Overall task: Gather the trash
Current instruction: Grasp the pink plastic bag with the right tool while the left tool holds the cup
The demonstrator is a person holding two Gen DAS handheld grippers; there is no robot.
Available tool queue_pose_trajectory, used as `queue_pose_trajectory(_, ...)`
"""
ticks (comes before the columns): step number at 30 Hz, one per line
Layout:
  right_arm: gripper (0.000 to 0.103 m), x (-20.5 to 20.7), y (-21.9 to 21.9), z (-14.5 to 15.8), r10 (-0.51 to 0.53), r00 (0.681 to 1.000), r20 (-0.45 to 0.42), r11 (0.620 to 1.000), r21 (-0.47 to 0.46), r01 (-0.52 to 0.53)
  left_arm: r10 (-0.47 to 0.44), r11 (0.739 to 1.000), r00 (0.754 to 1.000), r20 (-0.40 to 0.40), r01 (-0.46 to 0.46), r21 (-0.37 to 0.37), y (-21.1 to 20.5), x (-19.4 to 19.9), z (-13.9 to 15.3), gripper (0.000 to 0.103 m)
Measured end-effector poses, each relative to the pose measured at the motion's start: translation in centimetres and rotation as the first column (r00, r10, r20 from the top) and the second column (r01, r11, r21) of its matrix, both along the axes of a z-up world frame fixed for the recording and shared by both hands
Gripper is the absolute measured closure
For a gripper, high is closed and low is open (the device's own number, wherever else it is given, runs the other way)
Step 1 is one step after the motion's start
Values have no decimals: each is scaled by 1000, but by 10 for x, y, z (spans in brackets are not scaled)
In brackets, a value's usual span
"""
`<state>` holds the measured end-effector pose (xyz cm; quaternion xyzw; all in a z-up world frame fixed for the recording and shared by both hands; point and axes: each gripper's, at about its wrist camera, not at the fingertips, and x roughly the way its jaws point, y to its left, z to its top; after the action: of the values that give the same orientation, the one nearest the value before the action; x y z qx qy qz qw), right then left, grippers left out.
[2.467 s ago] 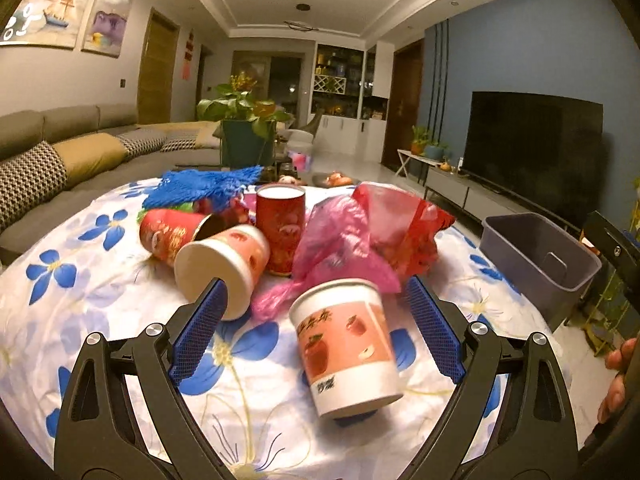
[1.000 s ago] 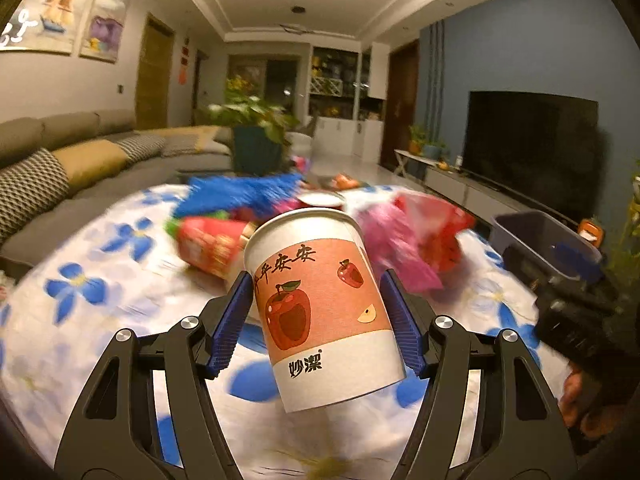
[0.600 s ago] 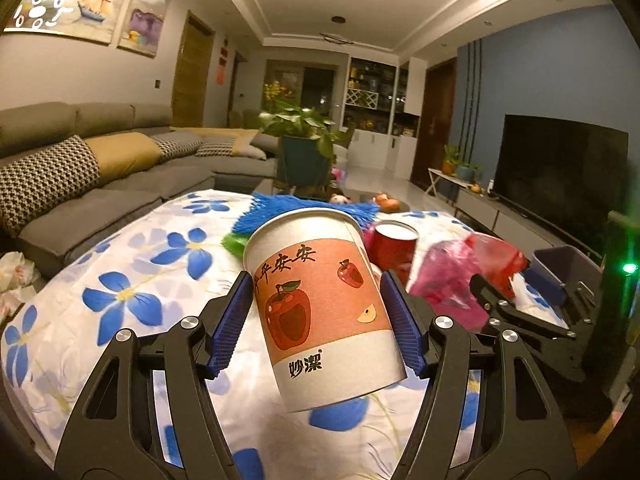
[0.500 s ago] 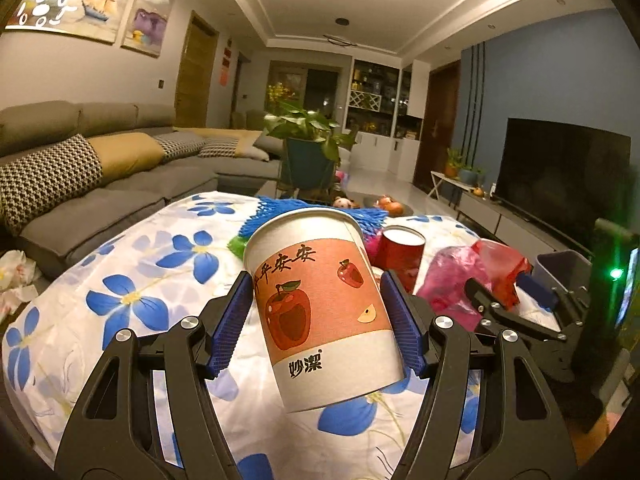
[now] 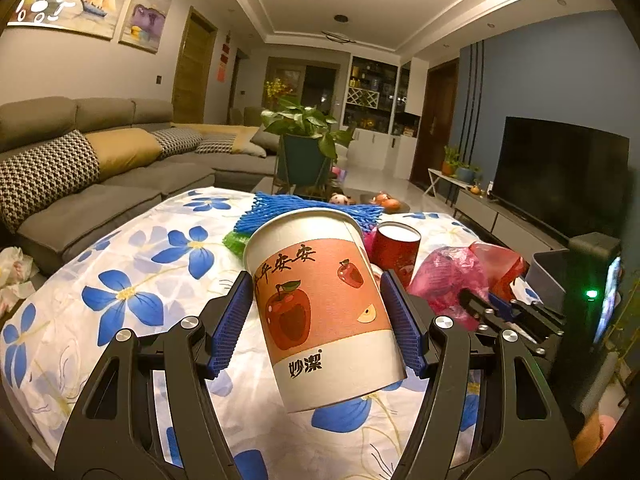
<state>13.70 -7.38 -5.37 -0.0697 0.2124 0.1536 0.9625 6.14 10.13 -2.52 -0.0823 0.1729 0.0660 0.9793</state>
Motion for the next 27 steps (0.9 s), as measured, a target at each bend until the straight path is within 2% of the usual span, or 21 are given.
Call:
queue_pose_trajectory(15, 92, -51, -36, 52, 25, 990, 141, 996, 82, -37, -23, 1000, 1000, 18, 23, 11, -15, -8, 5, 38)
queue_pose_trajectory(27, 92, -69, -64, 83, 4, 981, 195, 985, 171, -38, -48, 999, 998, 28, 47, 16, -21, -16, 7, 38)
